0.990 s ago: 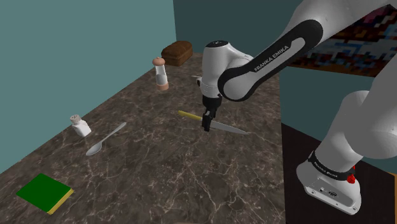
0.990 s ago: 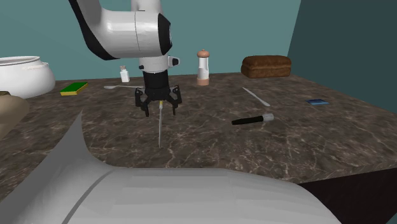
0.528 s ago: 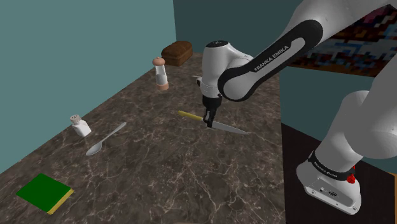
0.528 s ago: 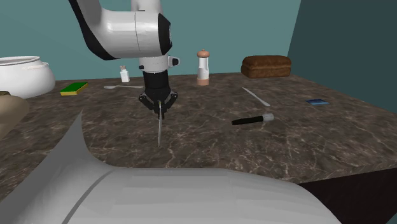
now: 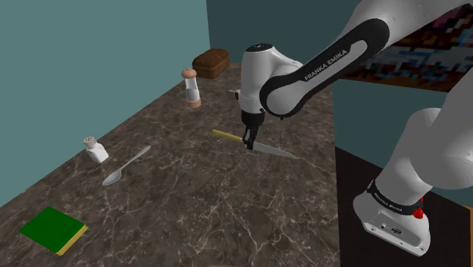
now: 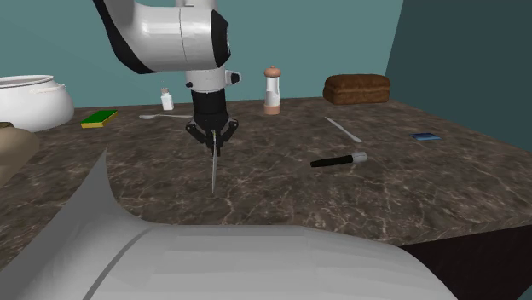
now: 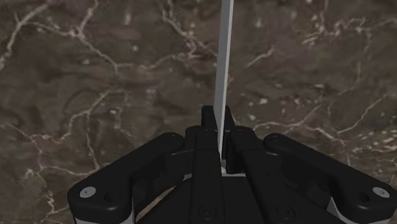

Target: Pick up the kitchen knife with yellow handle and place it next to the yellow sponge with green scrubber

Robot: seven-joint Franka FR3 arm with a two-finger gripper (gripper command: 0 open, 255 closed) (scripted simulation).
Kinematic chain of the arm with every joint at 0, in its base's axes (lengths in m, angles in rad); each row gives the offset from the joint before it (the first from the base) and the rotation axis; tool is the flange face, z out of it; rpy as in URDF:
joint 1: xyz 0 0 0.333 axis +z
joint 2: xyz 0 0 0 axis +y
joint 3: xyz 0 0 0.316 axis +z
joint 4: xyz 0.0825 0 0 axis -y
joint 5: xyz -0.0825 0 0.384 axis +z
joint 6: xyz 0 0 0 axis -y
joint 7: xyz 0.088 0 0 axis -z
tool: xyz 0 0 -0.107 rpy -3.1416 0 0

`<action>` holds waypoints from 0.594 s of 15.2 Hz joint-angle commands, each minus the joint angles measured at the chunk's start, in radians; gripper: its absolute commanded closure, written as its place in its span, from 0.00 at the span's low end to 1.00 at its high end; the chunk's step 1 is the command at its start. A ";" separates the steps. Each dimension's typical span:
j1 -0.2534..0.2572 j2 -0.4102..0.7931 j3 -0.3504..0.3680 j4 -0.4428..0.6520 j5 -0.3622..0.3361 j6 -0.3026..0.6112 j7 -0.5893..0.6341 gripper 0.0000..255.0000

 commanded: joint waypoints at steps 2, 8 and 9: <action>0.002 -0.026 0.000 0.016 0.006 -0.042 -0.002 1.00; 0.003 -0.076 -0.003 0.053 0.015 -0.128 -0.009 1.00; 0.003 -0.083 -0.004 0.060 0.016 -0.142 -0.010 1.00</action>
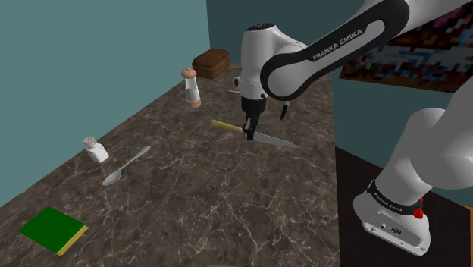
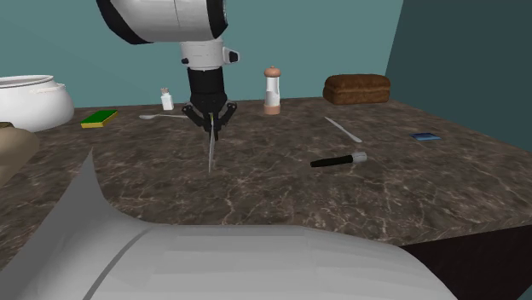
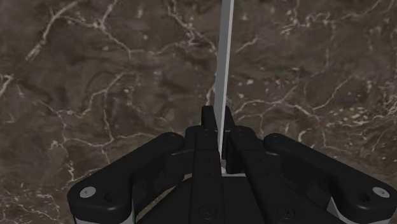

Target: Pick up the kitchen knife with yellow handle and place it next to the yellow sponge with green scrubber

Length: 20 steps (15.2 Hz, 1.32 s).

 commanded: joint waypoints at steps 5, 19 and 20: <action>0.001 -0.043 -0.003 0.044 0.006 -0.088 -0.004 1.00; 0.058 0.086 0.090 0.278 -0.017 -0.192 0.162 1.00; 0.067 0.113 0.101 0.308 -0.025 -0.197 0.187 1.00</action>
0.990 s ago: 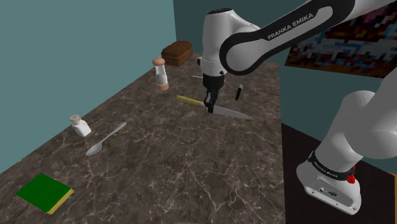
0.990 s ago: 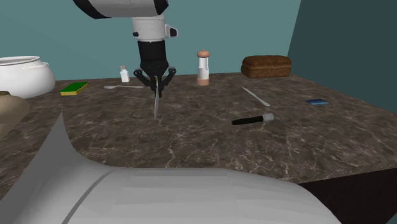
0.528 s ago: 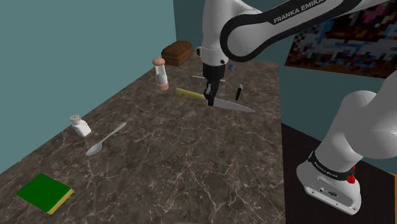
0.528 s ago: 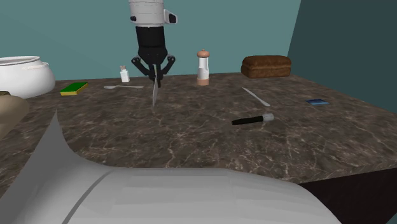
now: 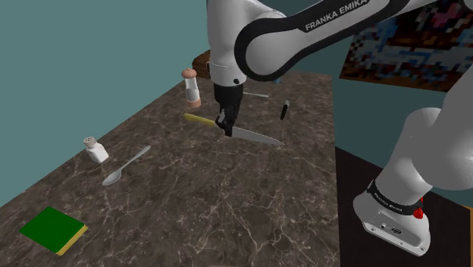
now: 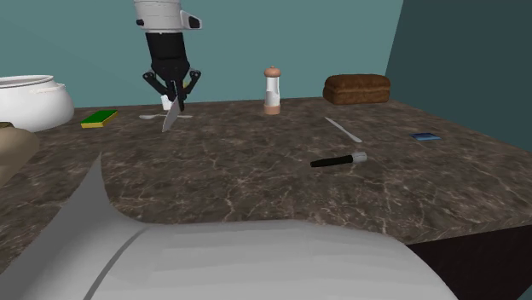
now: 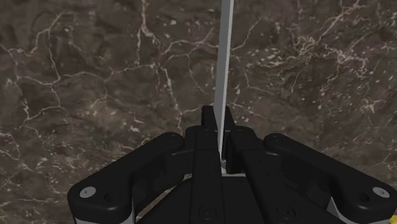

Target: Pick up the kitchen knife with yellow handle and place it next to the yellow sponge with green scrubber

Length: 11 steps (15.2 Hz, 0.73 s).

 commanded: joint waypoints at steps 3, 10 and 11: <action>0.036 0.108 0.043 0.121 -0.035 -0.018 0.096 1.00; 0.127 0.329 0.090 0.399 -0.121 -0.092 0.254 1.00; 0.144 0.364 0.093 0.446 -0.135 -0.107 0.274 1.00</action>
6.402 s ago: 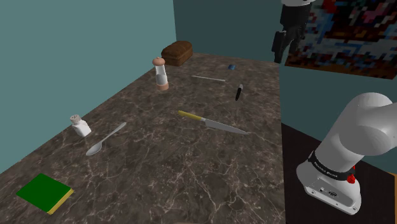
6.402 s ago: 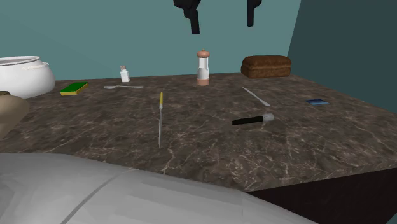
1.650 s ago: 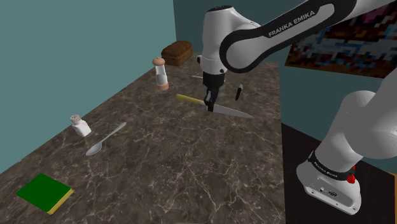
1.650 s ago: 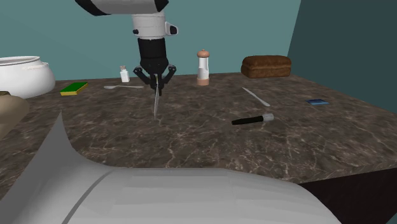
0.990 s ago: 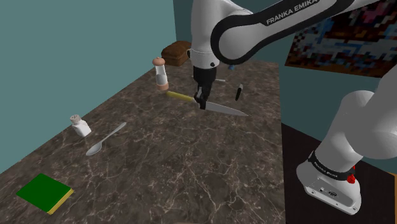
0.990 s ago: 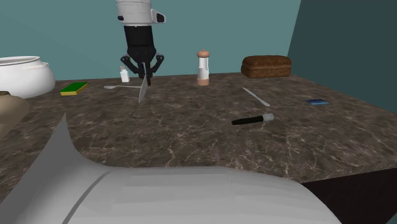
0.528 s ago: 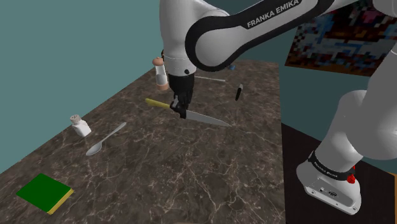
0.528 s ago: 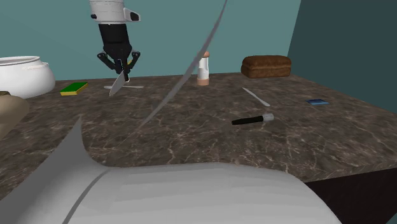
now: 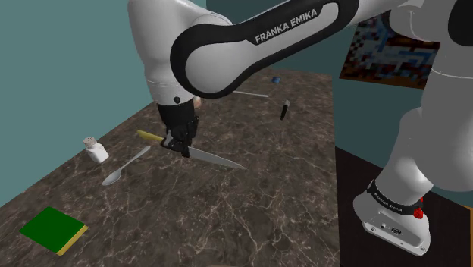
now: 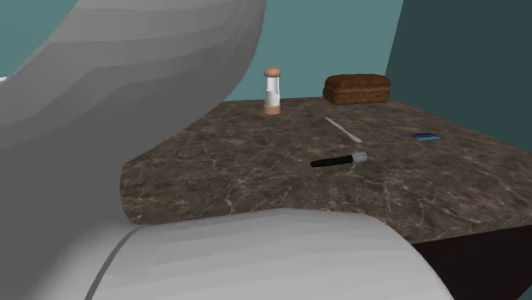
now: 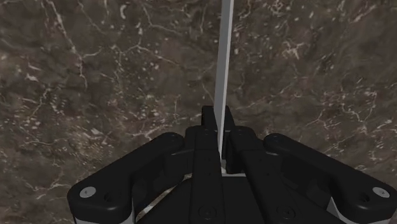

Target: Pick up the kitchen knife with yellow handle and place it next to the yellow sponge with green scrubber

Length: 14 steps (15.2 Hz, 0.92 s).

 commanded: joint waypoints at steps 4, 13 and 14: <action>0.090 0.187 0.009 0.253 -0.068 -0.080 0.089 1.00; 0.156 0.329 0.000 0.392 -0.110 -0.083 0.136 1.00; 0.155 0.331 -0.001 0.381 -0.111 -0.071 0.137 1.00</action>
